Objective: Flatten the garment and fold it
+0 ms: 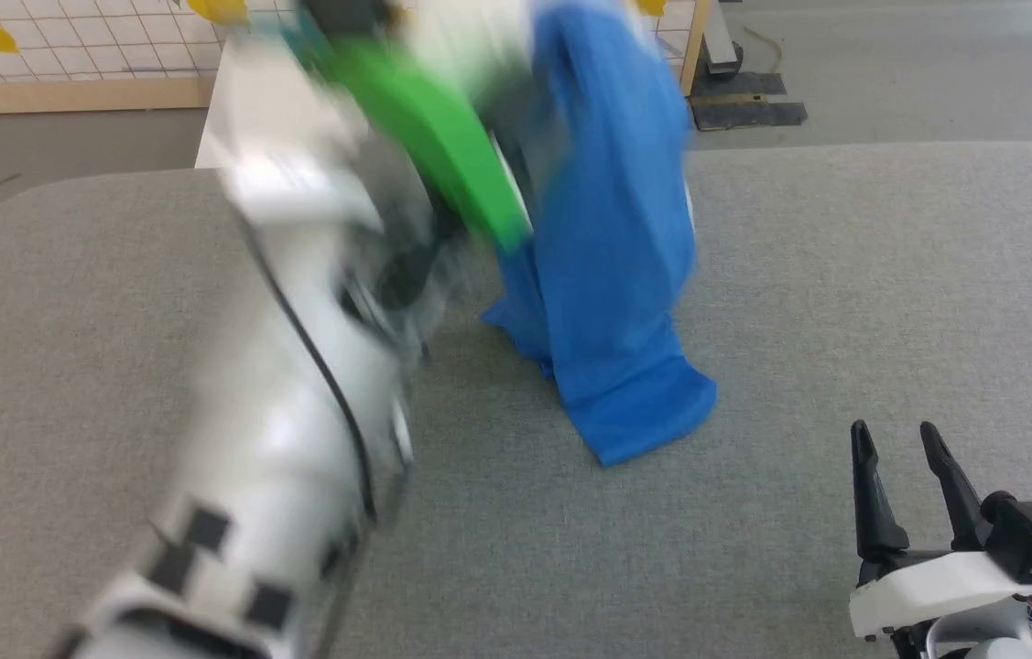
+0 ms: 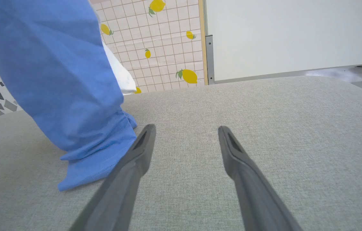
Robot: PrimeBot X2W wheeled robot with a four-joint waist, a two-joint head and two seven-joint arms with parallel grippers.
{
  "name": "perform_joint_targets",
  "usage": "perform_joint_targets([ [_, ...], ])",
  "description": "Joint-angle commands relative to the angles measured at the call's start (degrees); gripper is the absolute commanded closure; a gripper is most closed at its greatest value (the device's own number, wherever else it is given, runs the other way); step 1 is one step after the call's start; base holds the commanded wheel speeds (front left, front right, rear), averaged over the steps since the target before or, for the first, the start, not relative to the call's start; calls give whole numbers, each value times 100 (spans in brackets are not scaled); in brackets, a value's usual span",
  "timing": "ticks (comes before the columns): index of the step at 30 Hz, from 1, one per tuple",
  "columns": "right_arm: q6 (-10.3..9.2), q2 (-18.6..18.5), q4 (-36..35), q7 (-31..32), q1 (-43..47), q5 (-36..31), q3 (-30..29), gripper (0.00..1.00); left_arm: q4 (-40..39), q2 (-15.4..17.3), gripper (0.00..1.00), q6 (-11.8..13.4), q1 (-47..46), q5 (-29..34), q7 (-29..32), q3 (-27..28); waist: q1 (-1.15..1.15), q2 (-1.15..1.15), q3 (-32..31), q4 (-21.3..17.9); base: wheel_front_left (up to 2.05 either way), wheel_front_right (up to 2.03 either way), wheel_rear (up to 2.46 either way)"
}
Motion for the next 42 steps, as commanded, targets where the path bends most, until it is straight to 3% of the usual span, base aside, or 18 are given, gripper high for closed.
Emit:
perform_joint_targets([
  [1, -9, 4, -7, -20, 38, -53, -4, 0, -10, -11, 100, 73, 400, -163, 15, -268, 0, -1, -17, 26, 0, 0, 0],
  [9, -9, 4, -71, 49, 76, -40, 83, 0, 462, -12, 100, 574, 1936, -190, 480, -1762, 0, -1, -66, 149, 0, 0, 0],
  [14, -9, 4, -72, 55, 141, -3, 102, 0, 655, -12, 100, 737, 2471, -208, 846, -2135, 0, -1, -135, 231, 0, 0, 0],
  [15, -9, 4, -63, 53, 152, 13, 108, 0, 602, -12, 55, 760, 2557, -335, 857, -2084, 0, -1, -154, 251, 0, 0, 0],
  [16, -9, 4, -56, 51, 165, 26, 111, 0, 550, -12, 0, 786, 2591, -398, 851, -2044, 0, -1, -174, 270, 0, 0, 0],
  [24, -9, 4, 33, 22, 257, 109, 68, 0, -518, 185, 0, 936, 2466, -903, 199, -997, 0, -1, -396, 506, 0, 0, 0],
  [28, -9, 4, 54, 16, 281, 119, 44, 0, -1059, 509, 0, 983, 2455, -840, -517, -377, 0, -1, -513, 585, 0, 0, 0],
  [33, -9, 4, 66, 58, 314, 122, 24, 0, -1417, 1114, 0, 1078, 2718, -69, -1716, 30, 0, -1, -626, 641, 0, 0, 0],
  [36, -9, 4, 56, 126, 363, 41, -18, 0, -1427, 1487, 0, 1348, 3129, 666, -2665, 155, 0, -1, -698, 668, 0, 0, 0],
  [42, -9, 4, 1, 378, 410, -37, -122, 0, -1794, 1736, 0, 1642, 3877, 1838, -3177, 232, 0, -1, -690, 710, 0, 0, 0],
])
